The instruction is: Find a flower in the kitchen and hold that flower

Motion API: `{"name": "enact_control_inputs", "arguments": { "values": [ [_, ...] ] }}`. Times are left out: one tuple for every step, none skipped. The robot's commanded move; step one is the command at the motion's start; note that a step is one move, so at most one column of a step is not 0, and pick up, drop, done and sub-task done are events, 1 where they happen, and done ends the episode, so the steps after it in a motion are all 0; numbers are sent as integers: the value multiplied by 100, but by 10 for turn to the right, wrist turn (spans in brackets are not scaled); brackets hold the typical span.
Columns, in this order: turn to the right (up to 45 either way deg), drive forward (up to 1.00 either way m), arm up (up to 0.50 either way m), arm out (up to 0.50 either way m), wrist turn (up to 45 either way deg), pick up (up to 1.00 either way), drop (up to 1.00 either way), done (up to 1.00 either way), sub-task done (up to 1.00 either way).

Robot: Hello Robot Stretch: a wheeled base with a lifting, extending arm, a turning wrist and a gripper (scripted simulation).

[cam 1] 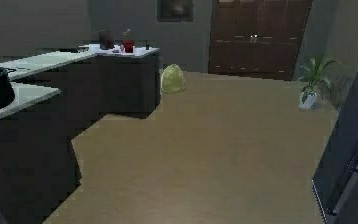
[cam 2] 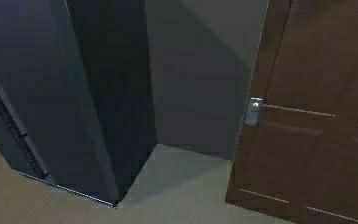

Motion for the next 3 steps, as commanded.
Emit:
{"name": "enact_control_inputs", "arguments": {
  "values": [
    [0,100,0,0,0,0,0,0,0],
    [-30,0,0,0,0,0,0,0,0],
    [0,100,0,0,0,0,0,0,0]
  ]
}}
